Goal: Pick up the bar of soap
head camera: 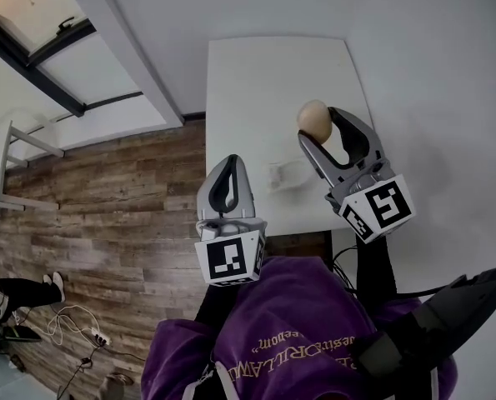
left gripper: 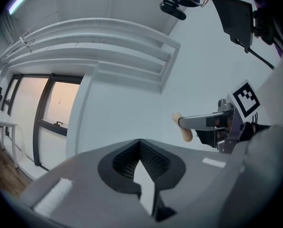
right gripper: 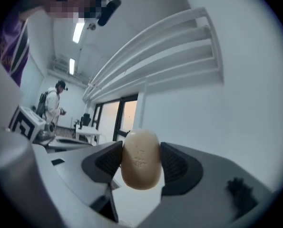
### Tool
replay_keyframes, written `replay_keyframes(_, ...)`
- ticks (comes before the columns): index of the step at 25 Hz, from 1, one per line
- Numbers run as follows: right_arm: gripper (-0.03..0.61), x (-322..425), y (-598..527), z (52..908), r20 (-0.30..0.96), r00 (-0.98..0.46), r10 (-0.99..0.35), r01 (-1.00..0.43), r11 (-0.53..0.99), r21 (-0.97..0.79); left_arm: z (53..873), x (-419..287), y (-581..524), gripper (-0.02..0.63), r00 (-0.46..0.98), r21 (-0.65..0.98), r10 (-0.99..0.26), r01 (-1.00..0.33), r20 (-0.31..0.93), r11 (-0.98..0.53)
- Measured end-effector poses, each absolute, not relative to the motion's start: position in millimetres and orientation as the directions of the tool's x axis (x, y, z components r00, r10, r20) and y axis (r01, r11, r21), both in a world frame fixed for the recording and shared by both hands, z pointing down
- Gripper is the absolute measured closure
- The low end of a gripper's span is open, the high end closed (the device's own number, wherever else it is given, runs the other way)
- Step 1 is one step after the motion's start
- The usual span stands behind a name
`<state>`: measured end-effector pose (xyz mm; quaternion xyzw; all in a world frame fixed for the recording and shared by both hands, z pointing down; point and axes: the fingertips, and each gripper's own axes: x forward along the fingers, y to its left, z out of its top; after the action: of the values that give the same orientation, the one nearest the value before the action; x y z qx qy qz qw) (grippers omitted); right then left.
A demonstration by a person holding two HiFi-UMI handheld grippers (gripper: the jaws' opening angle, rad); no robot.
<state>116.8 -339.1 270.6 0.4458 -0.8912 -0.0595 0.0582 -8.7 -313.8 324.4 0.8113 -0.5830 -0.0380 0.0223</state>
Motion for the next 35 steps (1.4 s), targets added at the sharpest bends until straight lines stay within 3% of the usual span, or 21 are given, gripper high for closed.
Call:
replay_keyframes(7, 0.313, 129, -326, 246, -0.14, -0.633, -0.761, -0.748, 0.648, -0.142, 311, -8, -309, 0.606, 0.305, 0.073, -0.95, -0.948, -0.067, -0.31)
replay_keyframes(20, 0.313, 134, -310, 213, -0.371, -0.622, -0.689, -0.577, 0.724, -0.377, 302, -11, -307, 0.606, 0.305, 0.059, -0.948, -0.949, -0.087, -0.31)
replay_keyframes(35, 0.313, 137, -312, 208, -0.442, -0.594, -0.673, -0.514, 0.739, -0.435, 298, -14, -308, 0.606, 0.305, 0.042, -0.948, -0.95, -0.091, -0.31)
